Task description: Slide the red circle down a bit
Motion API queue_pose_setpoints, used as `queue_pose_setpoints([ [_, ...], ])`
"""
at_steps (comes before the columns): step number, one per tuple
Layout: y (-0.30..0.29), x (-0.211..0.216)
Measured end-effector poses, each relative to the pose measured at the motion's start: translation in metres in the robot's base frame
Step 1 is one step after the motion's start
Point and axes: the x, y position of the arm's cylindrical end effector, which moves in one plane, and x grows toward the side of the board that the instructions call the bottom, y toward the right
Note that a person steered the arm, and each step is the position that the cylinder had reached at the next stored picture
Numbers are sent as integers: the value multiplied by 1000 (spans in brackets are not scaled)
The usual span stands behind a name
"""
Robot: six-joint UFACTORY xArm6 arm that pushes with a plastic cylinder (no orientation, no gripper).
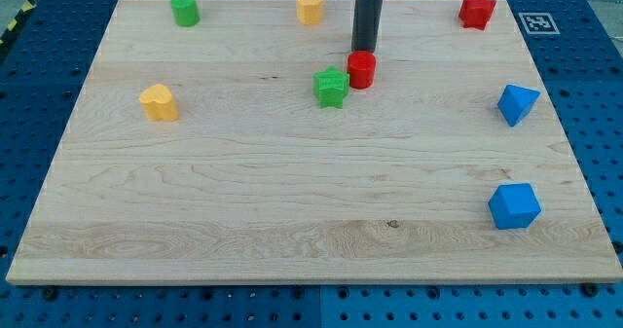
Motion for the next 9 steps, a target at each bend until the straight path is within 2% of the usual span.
queue_pose_setpoints([
  [2, -31, 10],
  [4, -22, 22],
  [6, -17, 60],
  [9, 0, 58],
])
